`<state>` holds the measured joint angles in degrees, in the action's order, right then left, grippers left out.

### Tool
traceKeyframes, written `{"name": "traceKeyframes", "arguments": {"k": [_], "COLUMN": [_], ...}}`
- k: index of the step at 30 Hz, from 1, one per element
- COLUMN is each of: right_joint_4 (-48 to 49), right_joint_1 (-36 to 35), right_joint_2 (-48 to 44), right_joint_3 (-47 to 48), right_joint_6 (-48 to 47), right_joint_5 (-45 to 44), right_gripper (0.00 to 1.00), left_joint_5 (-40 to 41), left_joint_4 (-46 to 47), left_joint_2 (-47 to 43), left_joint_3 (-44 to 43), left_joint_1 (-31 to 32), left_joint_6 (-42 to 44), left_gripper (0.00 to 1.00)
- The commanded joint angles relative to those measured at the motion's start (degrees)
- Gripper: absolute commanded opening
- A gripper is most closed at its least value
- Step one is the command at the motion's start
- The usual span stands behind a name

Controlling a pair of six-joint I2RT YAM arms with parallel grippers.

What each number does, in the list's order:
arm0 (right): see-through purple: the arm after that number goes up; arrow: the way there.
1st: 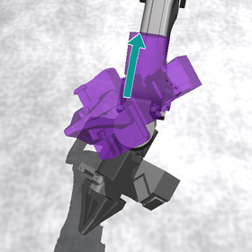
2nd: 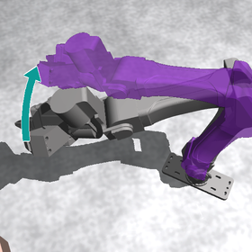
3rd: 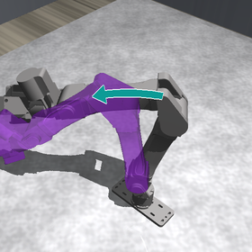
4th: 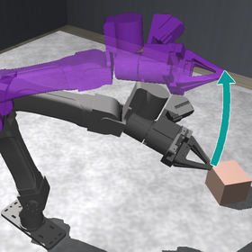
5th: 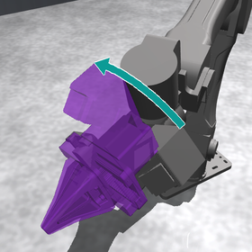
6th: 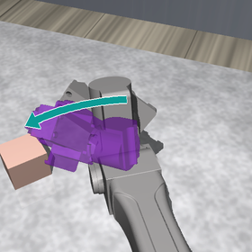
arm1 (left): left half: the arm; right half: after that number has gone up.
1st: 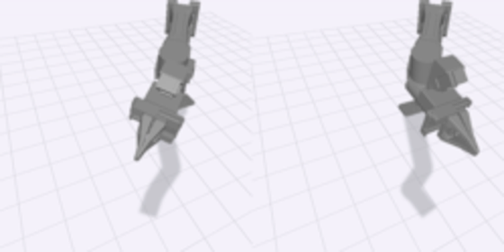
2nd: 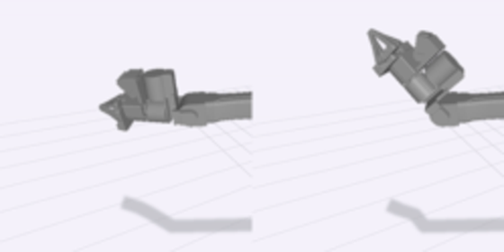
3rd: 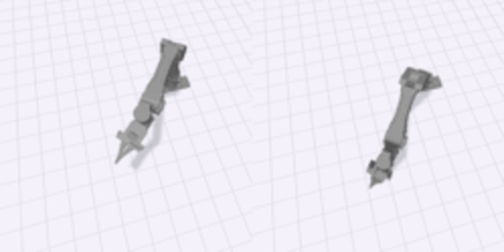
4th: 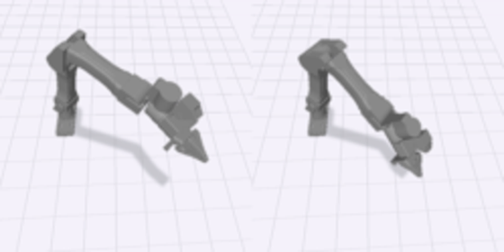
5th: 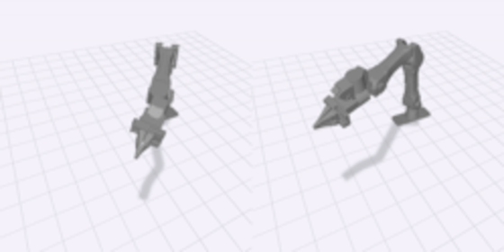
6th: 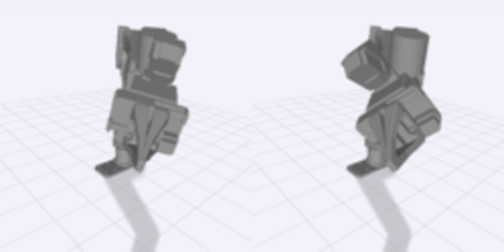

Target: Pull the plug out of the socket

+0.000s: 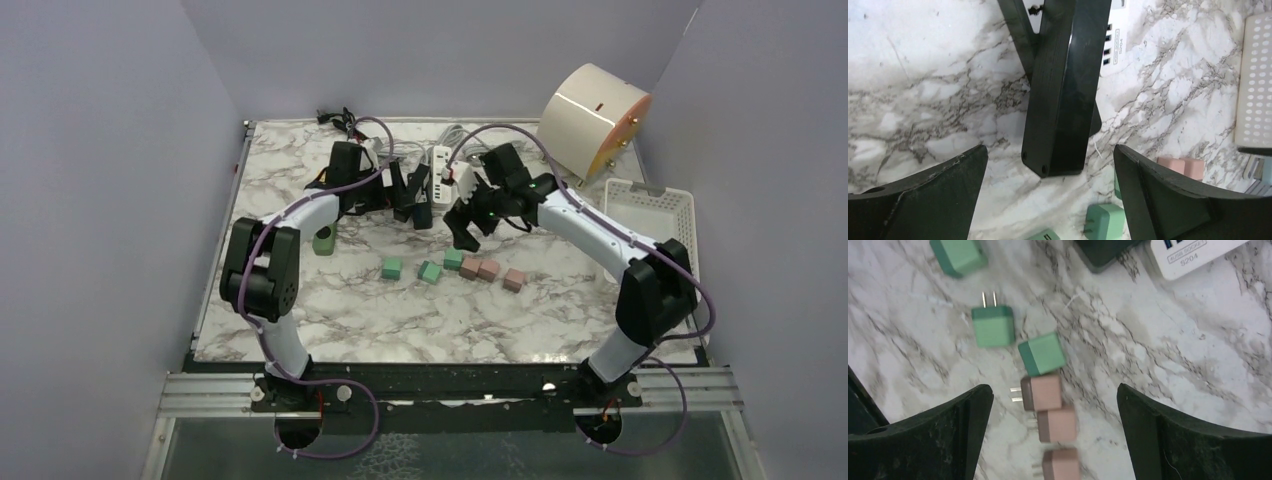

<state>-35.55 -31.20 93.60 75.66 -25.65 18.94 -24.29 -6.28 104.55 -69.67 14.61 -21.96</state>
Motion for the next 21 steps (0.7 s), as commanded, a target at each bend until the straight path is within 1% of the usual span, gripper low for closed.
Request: {"name": "traceKeyframes", "arguments": {"k": [1, 3, 5, 6, 8, 9, 11, 13, 18, 21], "right_joint_4": [4.3, 2.2, 0.6, 0.2, -0.6, -1.3, -3.1, -3.8, -5.6, -7.8], "right_joint_1": [-0.7, -1.8, -2.9, -3.2, -3.9, -4.5, -6.0, -7.7, -9.8, -9.9], "right_joint_2": [8.2, 11.2, 13.2, 13.9, 15.2, 15.9, 17.1, 17.7, 19.4, 20.9], "right_joint_3": [7.1, 10.1, 11.2, 11.3, 11.4, 11.7, 12.4, 12.5, 12.9, 13.5], "right_joint_6": [23.4, 30.1, 35.9, 38.6, 42.9, 44.3, 46.9, 48.9, 52.6, 53.6], "right_joint_5": [-0.8, -4.7, -10.0, -11.6, -13.1, -13.8, -15.6, -17.6, -20.9, -23.7], "right_gripper": [0.99, 0.99, 1.00, 0.98, 0.90, 0.88, 0.80, 0.77, 0.69, 0.69], "left_joint_5": [2.5, 2.5, 3.3, 4.0, 4.9, 4.7, 4.0, 3.1, 3.0, 2.4], "left_joint_4": [-1.7, -2.5, -3.9, -4.6, -5.5, -5.6, -5.6, -5.5, -5.6, -5.7], "left_joint_2": [-7.5, -11.7, -15.8, -18.1, -22.3, -24.2, -27.2, -28.7, -28.1, -28.6], "left_joint_3": [3.1, 4.5, 6.3, 7.5, 10.2, 11.8, 14.7, 17.0, 19.7, 19.9], "left_joint_1": [-0.3, -0.3, -0.1, -0.1, 0.0, 0.0, 0.2, 0.5, 0.9, 1.2], "left_joint_6": [-2.7, -2.2, -1.0, -0.5, 0.3, 0.4, 0.4, 0.0, -1.9, -2.1], "left_gripper": [0.99, 0.99, 0.99, 0.99, 0.99, 0.99, 0.99, 0.99, 0.99, 0.99]}}
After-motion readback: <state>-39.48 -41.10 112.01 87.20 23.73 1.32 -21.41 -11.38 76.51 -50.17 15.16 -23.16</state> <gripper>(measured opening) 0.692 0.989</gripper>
